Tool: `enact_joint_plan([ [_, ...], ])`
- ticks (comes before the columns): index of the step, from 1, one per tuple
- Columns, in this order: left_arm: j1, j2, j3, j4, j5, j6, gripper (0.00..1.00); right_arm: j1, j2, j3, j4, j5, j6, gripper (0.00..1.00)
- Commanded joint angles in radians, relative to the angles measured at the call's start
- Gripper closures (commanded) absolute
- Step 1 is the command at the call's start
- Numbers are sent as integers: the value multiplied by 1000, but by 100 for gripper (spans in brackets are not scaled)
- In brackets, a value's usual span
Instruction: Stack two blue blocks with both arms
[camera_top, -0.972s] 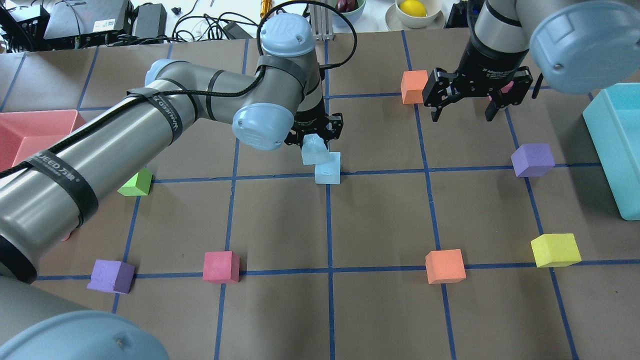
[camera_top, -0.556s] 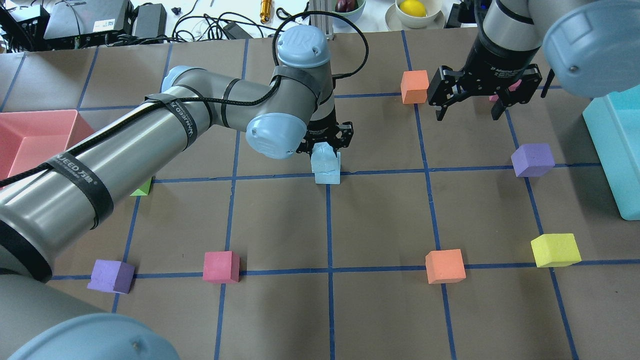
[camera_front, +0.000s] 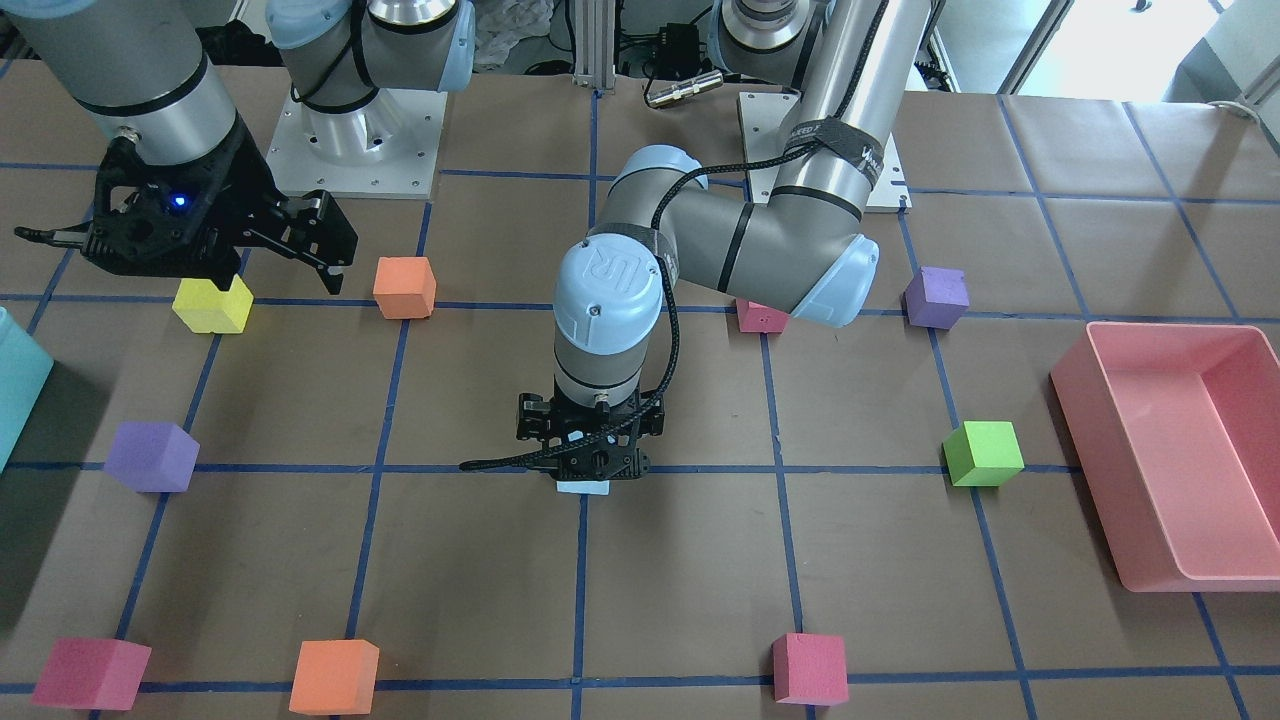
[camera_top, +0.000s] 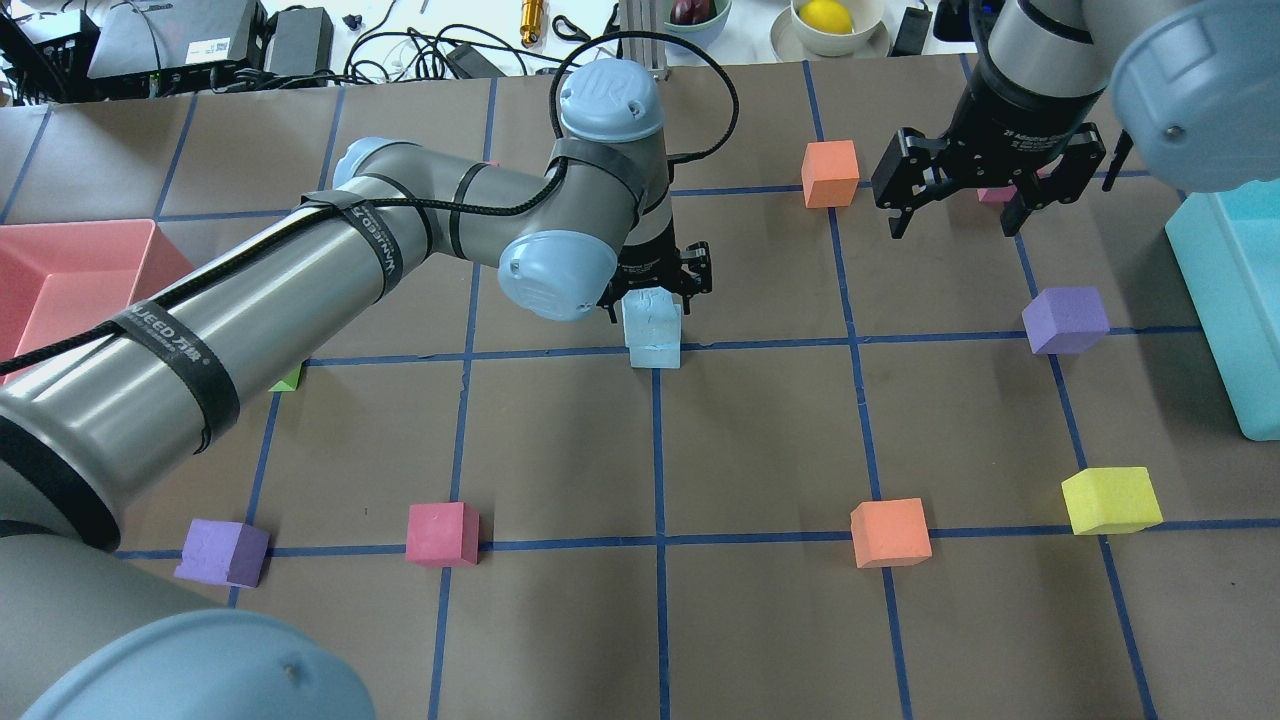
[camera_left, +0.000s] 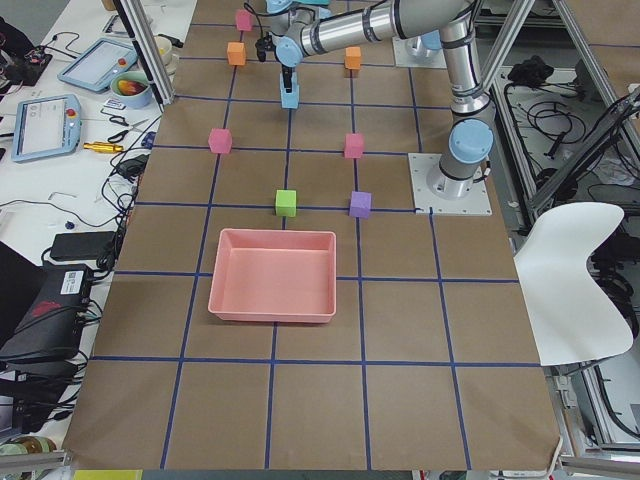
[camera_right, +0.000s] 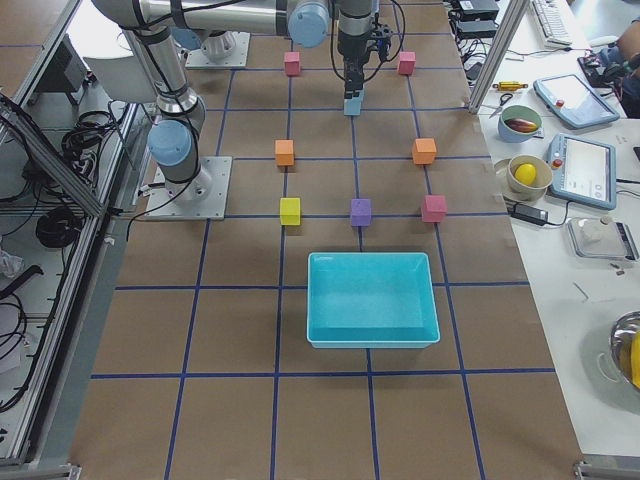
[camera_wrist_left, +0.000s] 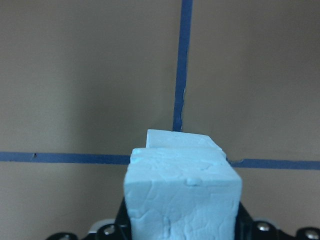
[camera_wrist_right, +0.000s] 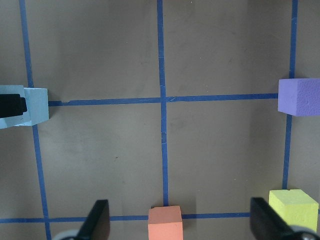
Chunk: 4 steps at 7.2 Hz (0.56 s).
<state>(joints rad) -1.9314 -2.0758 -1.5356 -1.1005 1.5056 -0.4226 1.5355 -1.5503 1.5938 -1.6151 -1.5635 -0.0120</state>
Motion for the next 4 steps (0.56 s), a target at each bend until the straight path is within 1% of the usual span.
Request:
enact_joint_plan([
  [1, 32, 51, 18, -2, 4, 16, 0, 0, -16, 2, 3, 2, 0, 0],
  [2, 66, 80, 56, -34, 7, 74, 0, 0, -22, 0, 18, 0, 0, 0],
  [3, 121, 117, 121, -168, 11, 188, 0, 0, -37, 0, 70, -1, 0, 0],
  [4, 190, 147, 202, -315, 13, 282, 0, 0, -37, 0, 70, -1, 0, 0],
])
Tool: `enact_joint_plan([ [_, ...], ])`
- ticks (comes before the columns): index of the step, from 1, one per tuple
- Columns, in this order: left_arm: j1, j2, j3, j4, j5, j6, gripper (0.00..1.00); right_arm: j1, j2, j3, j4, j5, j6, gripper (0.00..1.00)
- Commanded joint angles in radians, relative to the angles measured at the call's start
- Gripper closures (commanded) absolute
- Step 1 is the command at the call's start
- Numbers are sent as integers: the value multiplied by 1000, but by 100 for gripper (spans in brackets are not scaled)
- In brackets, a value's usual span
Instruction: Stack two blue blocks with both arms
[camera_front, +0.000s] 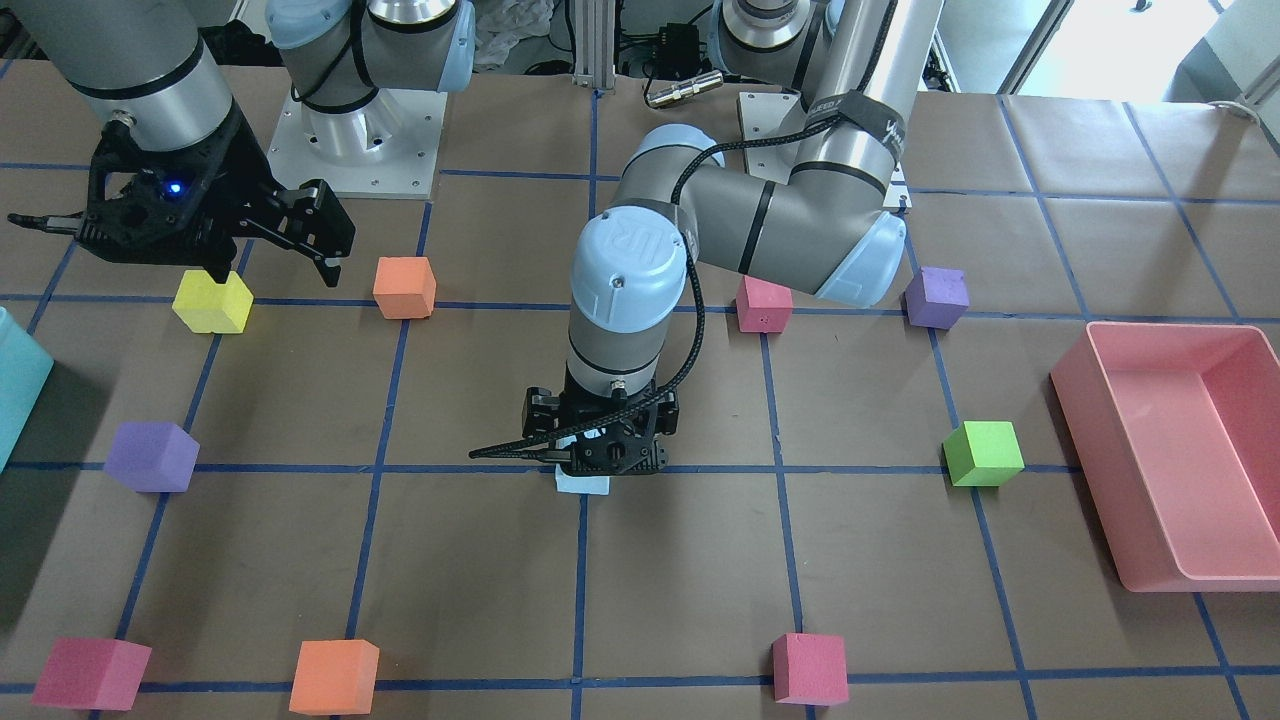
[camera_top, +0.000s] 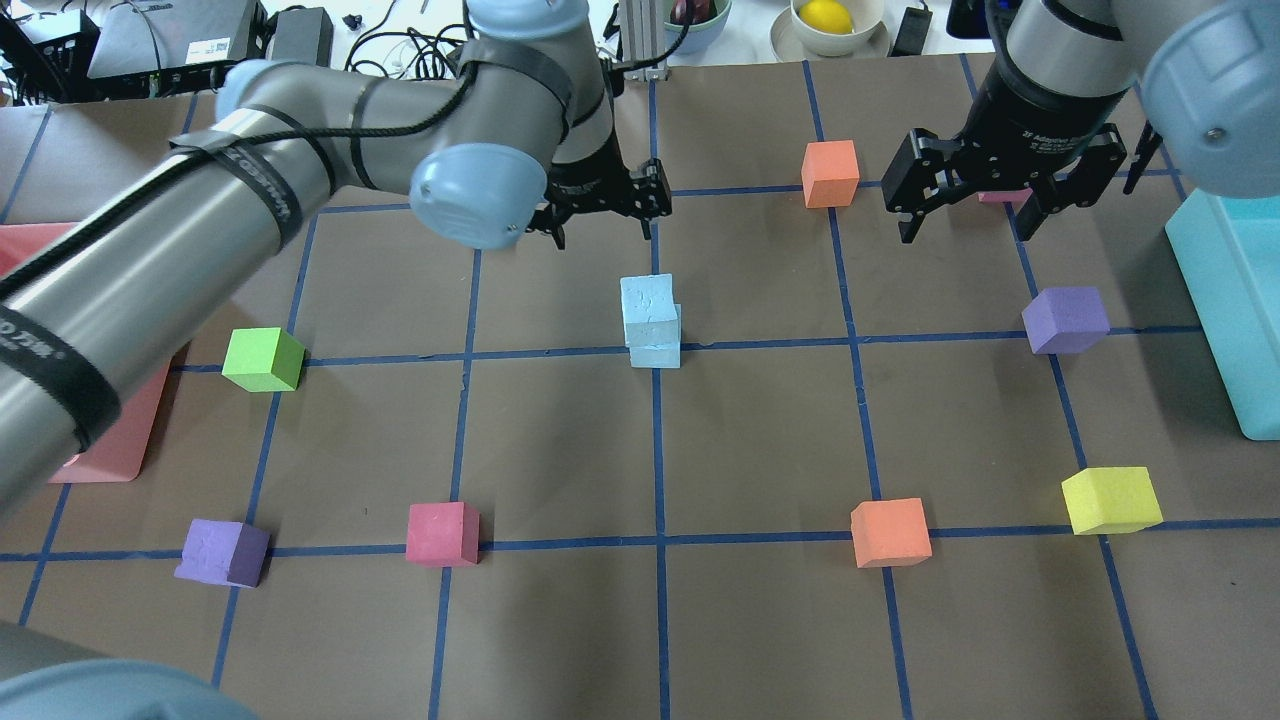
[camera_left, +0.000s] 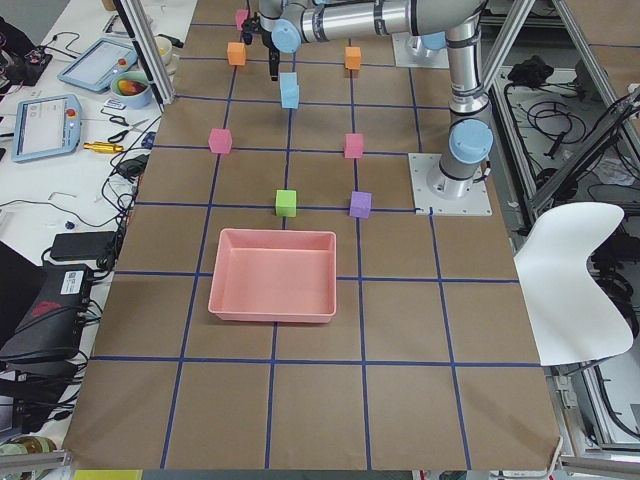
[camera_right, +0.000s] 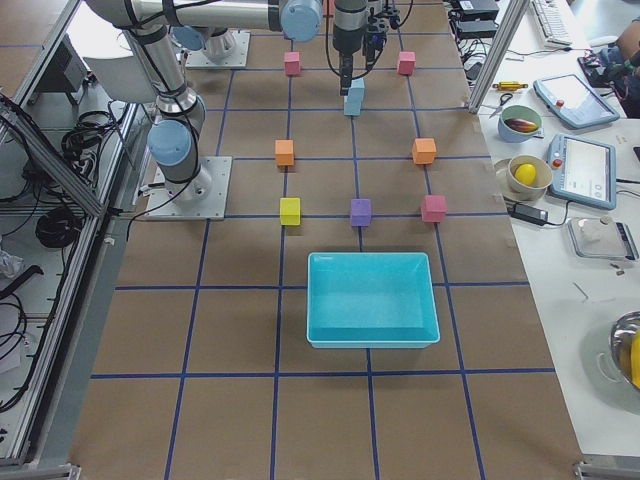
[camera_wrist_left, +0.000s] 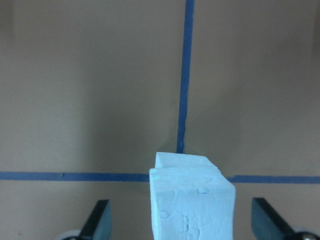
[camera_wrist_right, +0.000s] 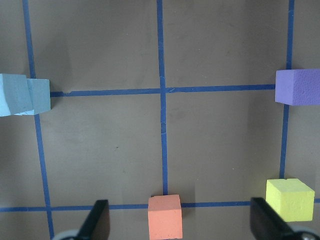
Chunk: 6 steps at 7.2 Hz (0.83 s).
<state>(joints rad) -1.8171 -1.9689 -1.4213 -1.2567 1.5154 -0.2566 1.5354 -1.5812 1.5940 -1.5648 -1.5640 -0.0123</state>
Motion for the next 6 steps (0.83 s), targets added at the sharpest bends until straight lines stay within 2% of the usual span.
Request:
enact_joint_plan([
  [1, 140, 79, 152, -296, 9, 213, 0, 0, -8, 0, 20, -1, 0, 0],
  [2, 189, 134, 198, -366, 53, 305, 0, 0, -8, 0, 19, -1, 0, 0],
  [3, 229, 192, 208, -471, 54, 316, 0, 2, -8, 0, 14, -1, 3, 0],
  [4, 273, 240, 190, -518, 52, 332, 0, 0, -8, 0, 12, -1, 6, 0],
  [6, 279, 362, 25, -524, 42, 323, 0, 3, -8, 0, 18, -1, 11, 0],
])
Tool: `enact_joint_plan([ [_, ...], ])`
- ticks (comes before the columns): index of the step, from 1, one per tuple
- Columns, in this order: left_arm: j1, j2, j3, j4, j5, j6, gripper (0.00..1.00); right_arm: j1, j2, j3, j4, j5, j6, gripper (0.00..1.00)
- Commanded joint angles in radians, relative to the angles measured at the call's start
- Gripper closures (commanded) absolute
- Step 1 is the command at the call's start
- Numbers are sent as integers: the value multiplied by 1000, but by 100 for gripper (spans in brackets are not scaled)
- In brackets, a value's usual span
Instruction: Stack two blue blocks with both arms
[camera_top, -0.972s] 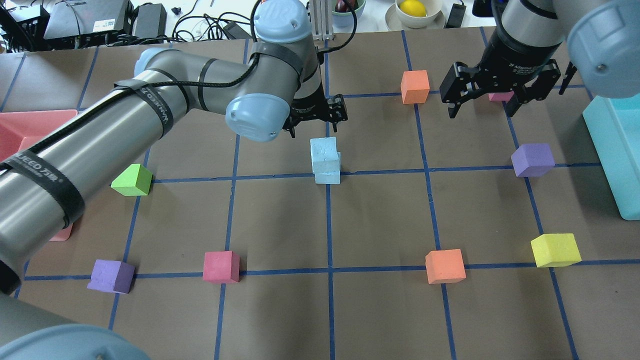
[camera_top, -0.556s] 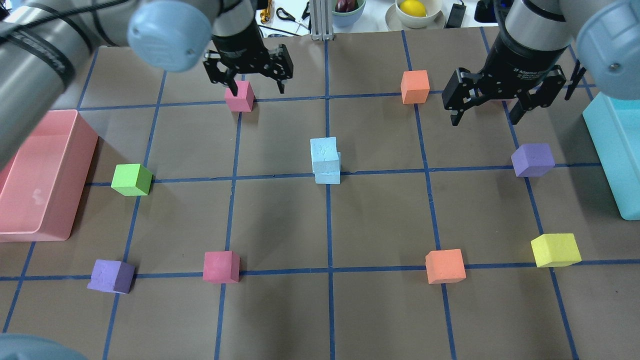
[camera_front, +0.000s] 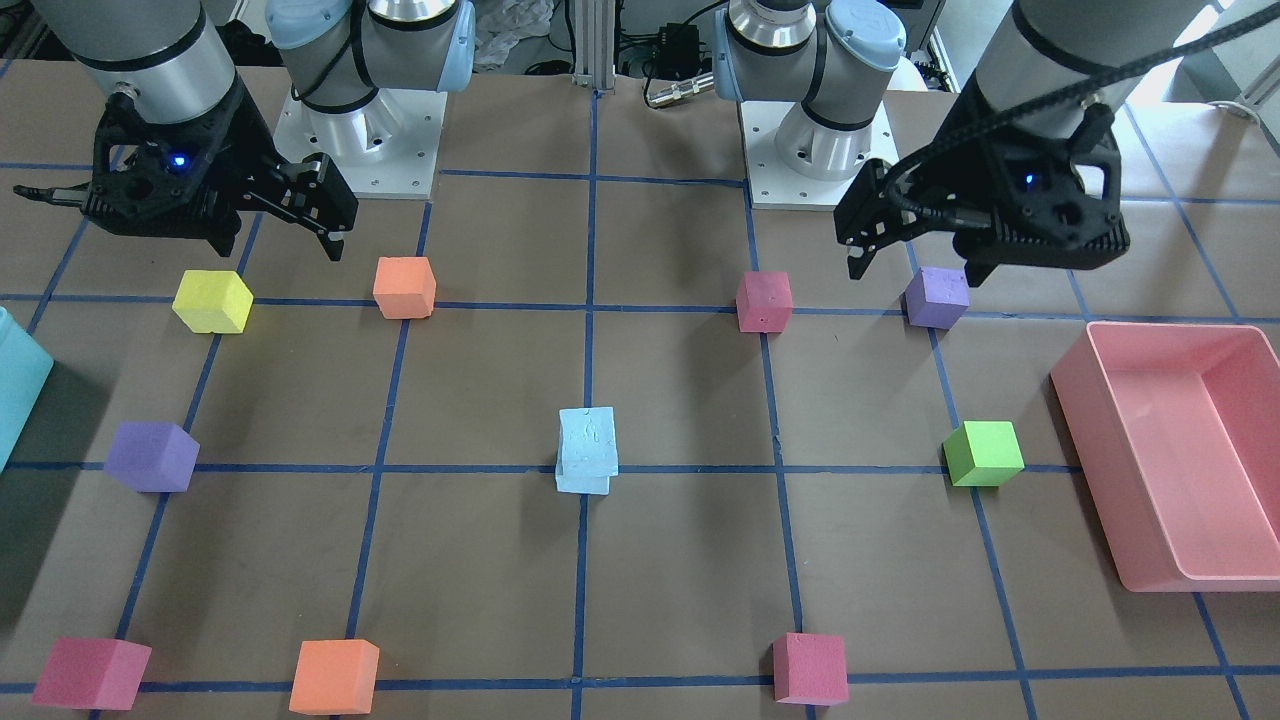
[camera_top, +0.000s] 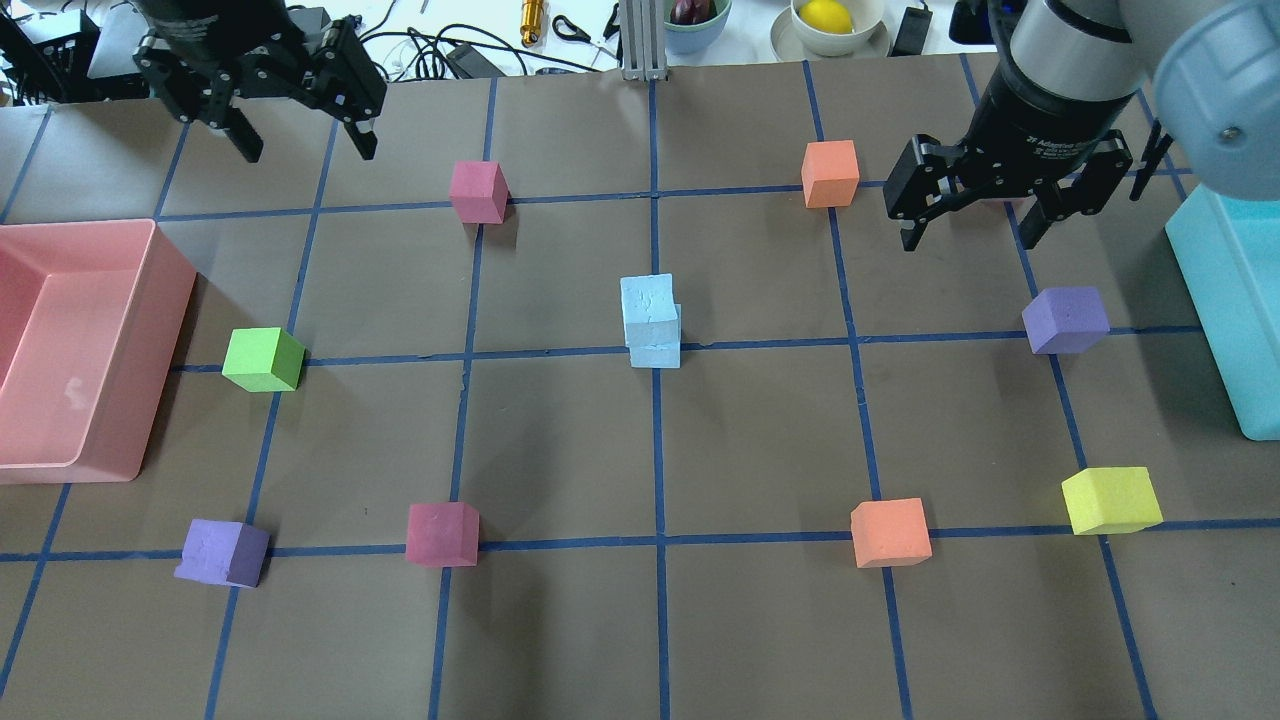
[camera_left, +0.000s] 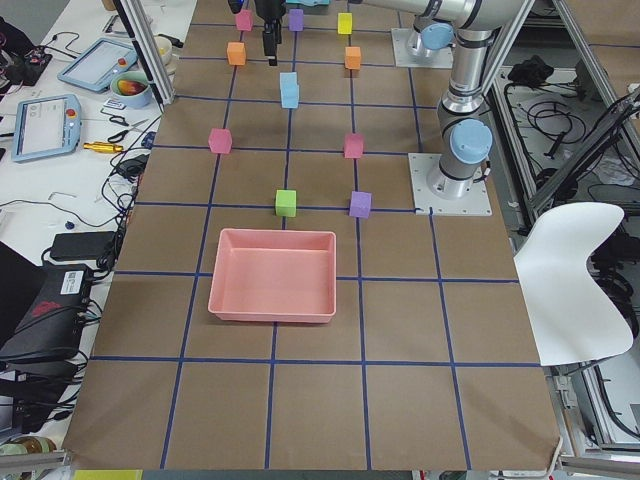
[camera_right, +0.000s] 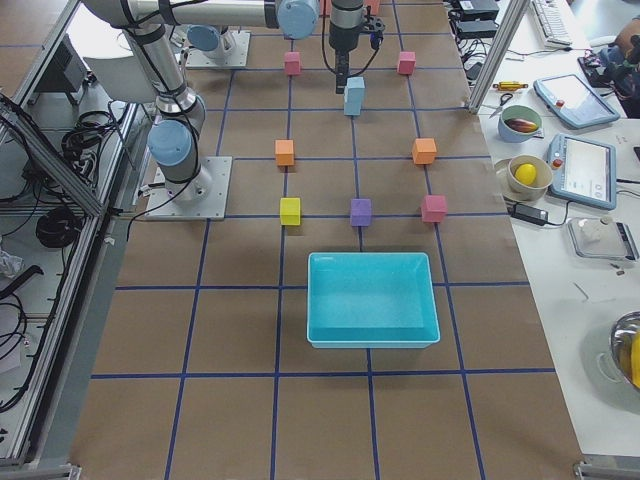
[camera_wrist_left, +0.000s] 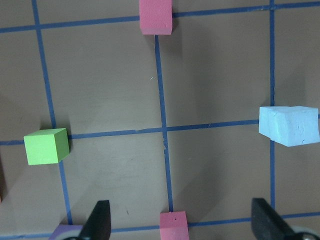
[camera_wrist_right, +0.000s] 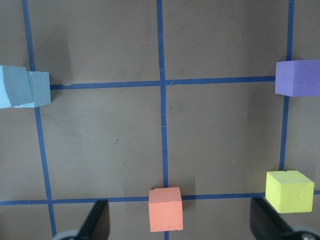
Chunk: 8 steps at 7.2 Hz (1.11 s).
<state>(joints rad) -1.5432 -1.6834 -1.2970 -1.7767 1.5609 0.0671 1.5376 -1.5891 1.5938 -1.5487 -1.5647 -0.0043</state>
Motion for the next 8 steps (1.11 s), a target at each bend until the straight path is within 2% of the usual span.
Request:
enact_joint_plan([
  [1, 14, 109, -167, 116, 2, 26, 0, 1, 0, 0, 5, 0, 3, 0],
  [3, 5, 125, -208, 186, 1, 16, 0, 3, 0, 0, 9, 0, 19, 0],
  [5, 2, 122, -205, 207, -4, -106, 0, 4, 0, 0, 9, 2, 23, 0],
  [7, -5, 111, -225, 316, -1, -102, 0, 1, 1, 0, 7, 2, 24, 0],
  [8, -9, 129, -255, 312, -1, -104, 0, 1, 1, 0, 10, 2, 26, 0],
])
